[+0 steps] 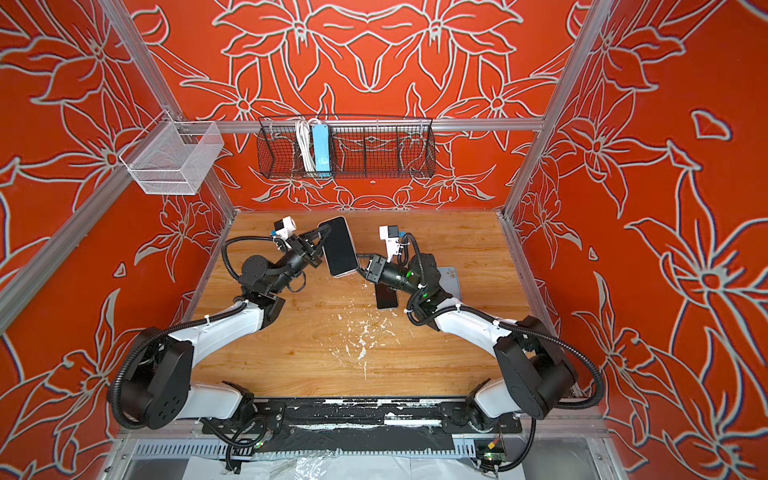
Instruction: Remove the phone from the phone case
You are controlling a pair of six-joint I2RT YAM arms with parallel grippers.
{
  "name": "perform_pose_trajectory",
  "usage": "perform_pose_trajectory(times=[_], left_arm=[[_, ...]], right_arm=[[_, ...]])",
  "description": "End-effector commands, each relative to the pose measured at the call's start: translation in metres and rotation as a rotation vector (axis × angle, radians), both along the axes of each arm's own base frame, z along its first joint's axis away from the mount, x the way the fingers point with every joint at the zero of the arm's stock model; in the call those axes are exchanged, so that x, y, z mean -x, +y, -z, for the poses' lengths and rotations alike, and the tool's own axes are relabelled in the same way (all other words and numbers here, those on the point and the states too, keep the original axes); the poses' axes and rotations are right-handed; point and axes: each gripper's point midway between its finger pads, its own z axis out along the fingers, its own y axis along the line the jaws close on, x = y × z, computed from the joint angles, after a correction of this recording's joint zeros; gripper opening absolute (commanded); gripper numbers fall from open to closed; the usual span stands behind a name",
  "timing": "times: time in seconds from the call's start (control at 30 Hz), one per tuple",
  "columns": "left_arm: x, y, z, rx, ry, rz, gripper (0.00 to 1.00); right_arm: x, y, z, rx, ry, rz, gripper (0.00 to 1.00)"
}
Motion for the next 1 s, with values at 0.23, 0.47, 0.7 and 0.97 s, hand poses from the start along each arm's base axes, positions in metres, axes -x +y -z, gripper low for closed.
perform_pose_trajectory(times=[0.23,0.47,0.7,0.97], left_arm=[[-0.004,-0.008,-0.009,0.002,-0.077,0.022,0.0],[-0.007,-0.008,0.003,-0.018,-0.057,0.01,0.0],[-0.007,-0.007,0.012,-0.032,-0.042,-0.001,0.08],[-0.006,-0.005,0.015,-0.032,-0.039,-0.004,0.25]], right_arm=[[0.013,-0.003,-0.026,-0.107,-0.036,-0.012,0.21],[0.011,-0.007,-0.024,-0.138,-0.019,0.009,0.17],[0.006,-0.012,-0.023,-0.191,0.012,0.034,0.12],[0.001,-0.015,-0.022,-0.253,0.046,0.045,0.1]])
